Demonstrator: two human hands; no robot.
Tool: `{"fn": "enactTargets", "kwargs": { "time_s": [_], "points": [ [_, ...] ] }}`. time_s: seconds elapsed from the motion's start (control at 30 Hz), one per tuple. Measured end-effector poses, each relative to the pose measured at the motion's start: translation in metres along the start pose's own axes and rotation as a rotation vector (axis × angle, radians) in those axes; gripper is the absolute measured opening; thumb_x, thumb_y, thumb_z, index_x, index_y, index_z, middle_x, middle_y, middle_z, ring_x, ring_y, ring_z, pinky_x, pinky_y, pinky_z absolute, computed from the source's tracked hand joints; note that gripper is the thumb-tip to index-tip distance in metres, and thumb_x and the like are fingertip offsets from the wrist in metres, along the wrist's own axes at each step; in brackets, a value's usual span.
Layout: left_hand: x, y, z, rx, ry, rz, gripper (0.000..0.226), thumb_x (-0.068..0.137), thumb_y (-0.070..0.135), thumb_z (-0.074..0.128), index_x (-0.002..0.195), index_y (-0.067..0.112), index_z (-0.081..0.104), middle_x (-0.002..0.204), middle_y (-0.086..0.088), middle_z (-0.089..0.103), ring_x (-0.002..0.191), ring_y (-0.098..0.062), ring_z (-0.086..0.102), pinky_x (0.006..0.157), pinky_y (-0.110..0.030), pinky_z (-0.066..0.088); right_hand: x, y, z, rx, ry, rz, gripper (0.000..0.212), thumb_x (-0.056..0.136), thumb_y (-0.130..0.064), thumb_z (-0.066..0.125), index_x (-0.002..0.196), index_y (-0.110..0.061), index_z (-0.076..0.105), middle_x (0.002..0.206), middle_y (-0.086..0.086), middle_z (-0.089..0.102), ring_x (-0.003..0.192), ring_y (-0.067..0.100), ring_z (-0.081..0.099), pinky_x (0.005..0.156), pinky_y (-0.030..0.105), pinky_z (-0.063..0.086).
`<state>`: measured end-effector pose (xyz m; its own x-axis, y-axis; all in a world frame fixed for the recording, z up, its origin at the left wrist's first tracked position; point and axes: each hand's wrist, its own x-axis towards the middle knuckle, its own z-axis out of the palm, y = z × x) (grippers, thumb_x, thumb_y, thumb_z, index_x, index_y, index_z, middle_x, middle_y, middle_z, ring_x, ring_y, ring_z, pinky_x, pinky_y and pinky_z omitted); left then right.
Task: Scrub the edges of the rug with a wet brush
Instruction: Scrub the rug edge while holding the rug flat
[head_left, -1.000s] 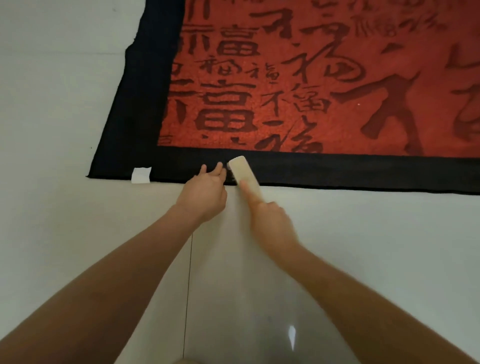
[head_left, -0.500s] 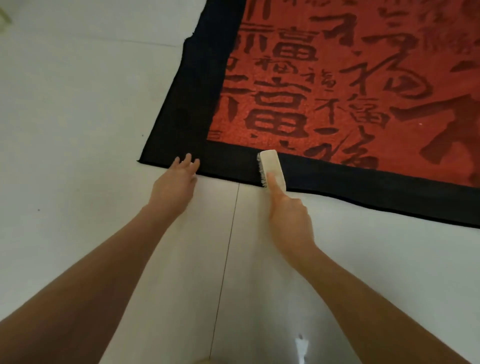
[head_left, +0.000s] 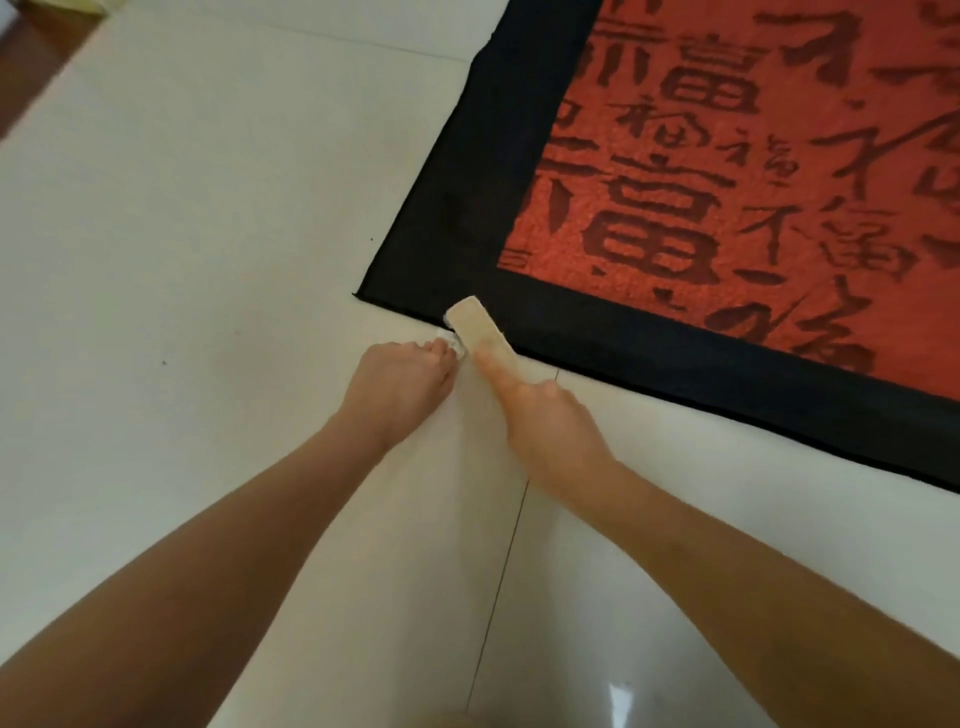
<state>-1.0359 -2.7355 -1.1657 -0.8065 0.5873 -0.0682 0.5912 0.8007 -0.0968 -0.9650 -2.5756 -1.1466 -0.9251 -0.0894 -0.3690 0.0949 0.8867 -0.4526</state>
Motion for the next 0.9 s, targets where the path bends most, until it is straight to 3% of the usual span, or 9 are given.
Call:
{"fn": "enactTargets", "kwargs": {
  "time_s": [0.13,0.17,0.33,0.5,0.57,0.7,0.77,0.83,0.9],
  "points": [
    [0.005,-0.001,0.0,0.033,-0.053,0.034,0.031,0.044,0.017,0.093,0.052,0.015,0.063,0.04,0.0,0.049,0.027,-0.02,0.044,0.042,-0.015,0.019,0.012,0.044,-0.055,-0.447,-0.228,-0.089,0.082,0.094,-0.006,0.036,0.144,-0.055,-0.007,0.07,0.002,0.041,0.056,0.016,0.044,0.057,0.034,0.04],
    [0.007,0.001,0.001,0.012,-0.074,0.035,0.032,0.043,0.016,0.093,0.05,0.015,0.062,0.04,0.0,0.049,0.027,-0.02,0.045,0.041,-0.015,0.019,0.018,0.036,-0.057,-0.491,-0.218,-0.114,0.081,0.096,-0.006,0.036,0.145,-0.055,-0.006,0.071,0.001,0.039,0.058,0.016,0.044,0.057,0.033,0.039],
    [0.007,0.005,-0.005,-0.03,-0.088,0.145,0.033,0.038,0.011,0.092,0.044,0.013,0.06,0.036,-0.001,0.05,0.026,-0.019,0.045,0.035,-0.014,0.026,0.084,-0.034,-0.039,-0.382,-0.12,-0.315,0.059,0.099,-0.014,0.033,0.147,-0.046,0.024,0.089,0.005,0.038,0.091,0.03,0.055,0.07,0.037,0.034],
    [0.013,0.002,-0.003,0.095,-0.057,0.13,0.032,0.037,0.021,0.087,0.041,0.018,0.056,0.037,0.004,0.05,0.026,-0.016,0.045,0.039,-0.015,0.019,0.057,0.036,-0.066,-0.583,-0.187,-0.307,0.062,0.103,-0.021,0.034,0.147,-0.055,0.005,0.066,0.002,0.03,0.054,0.019,0.039,0.053,0.032,0.033],
    [0.013,0.005,-0.006,0.079,-0.057,0.14,0.03,0.039,0.022,0.087,0.042,0.018,0.057,0.038,0.005,0.051,0.027,-0.014,0.046,0.038,-0.016,0.02,0.073,0.015,-0.057,-0.548,-0.169,-0.356,0.061,0.102,-0.019,0.036,0.147,-0.052,0.012,0.067,0.001,0.028,0.052,0.017,0.032,0.056,0.033,0.031],
    [0.014,0.001,-0.002,0.142,-0.1,0.194,0.026,0.05,0.026,0.089,0.054,0.016,0.065,0.047,0.004,0.058,0.032,-0.015,0.05,0.042,-0.02,0.017,0.118,-0.029,-0.038,-0.516,-0.087,-0.462,0.061,0.095,-0.01,0.039,0.145,-0.043,0.024,0.076,0.008,0.042,0.061,0.024,0.04,0.057,0.036,0.035],
    [0.01,0.003,-0.01,0.188,-0.173,0.162,0.011,0.076,0.026,0.075,0.077,0.016,0.071,0.067,0.002,0.067,0.051,-0.016,0.061,0.048,-0.025,0.025,0.103,-0.004,-0.046,-0.542,-0.117,-0.441,0.06,0.1,-0.015,0.036,0.147,-0.049,0.019,0.07,0.005,0.037,0.054,0.019,0.034,0.055,0.033,0.031],
    [0.014,0.007,-0.009,0.141,-0.204,0.107,0.019,0.096,0.018,0.049,0.097,0.011,0.067,0.09,-0.004,0.069,0.078,-0.022,0.066,0.059,-0.028,0.032,0.076,0.018,-0.056,-0.542,-0.176,-0.383,0.056,0.103,-0.023,0.033,0.147,-0.052,0.016,0.067,0.002,0.03,0.052,0.015,0.031,0.055,0.033,0.031],
    [0.013,0.011,-0.02,0.08,-0.203,0.138,0.008,0.084,0.013,0.065,0.079,0.008,0.068,0.074,-0.006,0.068,0.063,-0.022,0.065,0.052,-0.027,0.031,0.078,0.003,-0.053,-0.566,-0.17,-0.401,0.054,0.101,-0.021,0.037,0.145,-0.049,0.023,0.07,0.003,0.034,0.057,0.019,0.038,0.057,0.034,0.033]
  ]
}}
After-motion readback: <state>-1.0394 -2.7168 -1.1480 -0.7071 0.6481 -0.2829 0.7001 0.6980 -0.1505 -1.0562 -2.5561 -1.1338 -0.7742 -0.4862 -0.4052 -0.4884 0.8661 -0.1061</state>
